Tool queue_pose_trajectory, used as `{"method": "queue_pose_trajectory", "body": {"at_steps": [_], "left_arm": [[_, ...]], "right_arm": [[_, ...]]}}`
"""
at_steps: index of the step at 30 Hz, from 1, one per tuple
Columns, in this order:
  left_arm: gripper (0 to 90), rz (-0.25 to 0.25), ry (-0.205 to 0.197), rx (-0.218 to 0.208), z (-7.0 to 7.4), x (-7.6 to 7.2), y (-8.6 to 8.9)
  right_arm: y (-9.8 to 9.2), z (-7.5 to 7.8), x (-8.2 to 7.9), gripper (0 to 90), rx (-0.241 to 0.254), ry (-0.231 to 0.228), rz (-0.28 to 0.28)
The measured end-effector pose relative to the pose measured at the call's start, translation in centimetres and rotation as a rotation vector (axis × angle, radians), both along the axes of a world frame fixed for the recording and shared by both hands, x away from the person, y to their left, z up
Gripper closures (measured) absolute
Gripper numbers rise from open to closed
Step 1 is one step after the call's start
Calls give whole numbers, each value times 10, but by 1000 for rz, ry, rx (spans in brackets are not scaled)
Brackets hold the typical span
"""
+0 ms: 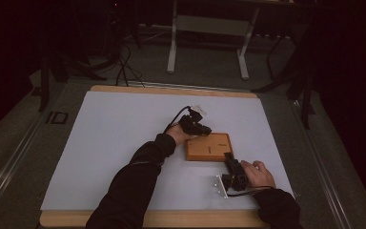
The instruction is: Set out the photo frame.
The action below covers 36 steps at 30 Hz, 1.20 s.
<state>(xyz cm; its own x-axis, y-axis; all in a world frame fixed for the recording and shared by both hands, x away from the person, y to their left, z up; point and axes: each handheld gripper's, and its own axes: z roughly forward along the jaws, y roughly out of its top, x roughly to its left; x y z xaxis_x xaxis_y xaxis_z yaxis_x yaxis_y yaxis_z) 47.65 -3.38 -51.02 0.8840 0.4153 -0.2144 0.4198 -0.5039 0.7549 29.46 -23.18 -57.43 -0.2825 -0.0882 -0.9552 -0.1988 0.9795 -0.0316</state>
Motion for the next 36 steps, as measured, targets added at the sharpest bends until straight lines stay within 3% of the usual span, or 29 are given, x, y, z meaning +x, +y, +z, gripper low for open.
{"method": "queue_pose_trajectory", "body": {"at_steps": [5, 8, 10, 13, 18, 19, 20, 22, 24, 28, 32, 36], "left_arm": [[832, 9, -7, 24, 2, -2, -1], [618, 14, -47, 44, 5, -8, 1], [552, 11, -53, 33, 8, -12, 6], [428, 11, -108, 36, 17, -23, 17], [279, 2, -113, 11, 22, -34, 33], [279, 9, -125, -2, 24, -40, 39], [193, 13, -126, -20, 25, -43, 42], [147, 26, -155, -25, 25, -48, 47], [137, 27, -181, -24, 26, -53, 51], [81, 30, -188, -10, 25, -62, 58], [74, 26, -177, -38, 26, -71, 70], [74, 32, -201, -45, 28, -83, 84]], "right_arm": [[0, 1, 0, 686, 3, 2, 11], [-1, 3, 0, 690, 14, 3, 11], [-2, 4, 0, 693, 23, 6, 12], [-2, 9, 2, 696, 30, 21, 21], [-3, 15, 3, 696, 31, 48, 27], [-3, 17, 4, 696, 31, 55, 29], [-3, 20, 5, 697, 34, 69, 34], [-3, 23, 5, 697, 35, 83, 34], [-3, 27, 6, 698, 39, 98, 40], [-3, 32, 8, 698, 47, 123, 40], [-3, 38, 10, 699, 50, 152, 39], [-3, 43, 12, 701, 55, 170, 36]]}}
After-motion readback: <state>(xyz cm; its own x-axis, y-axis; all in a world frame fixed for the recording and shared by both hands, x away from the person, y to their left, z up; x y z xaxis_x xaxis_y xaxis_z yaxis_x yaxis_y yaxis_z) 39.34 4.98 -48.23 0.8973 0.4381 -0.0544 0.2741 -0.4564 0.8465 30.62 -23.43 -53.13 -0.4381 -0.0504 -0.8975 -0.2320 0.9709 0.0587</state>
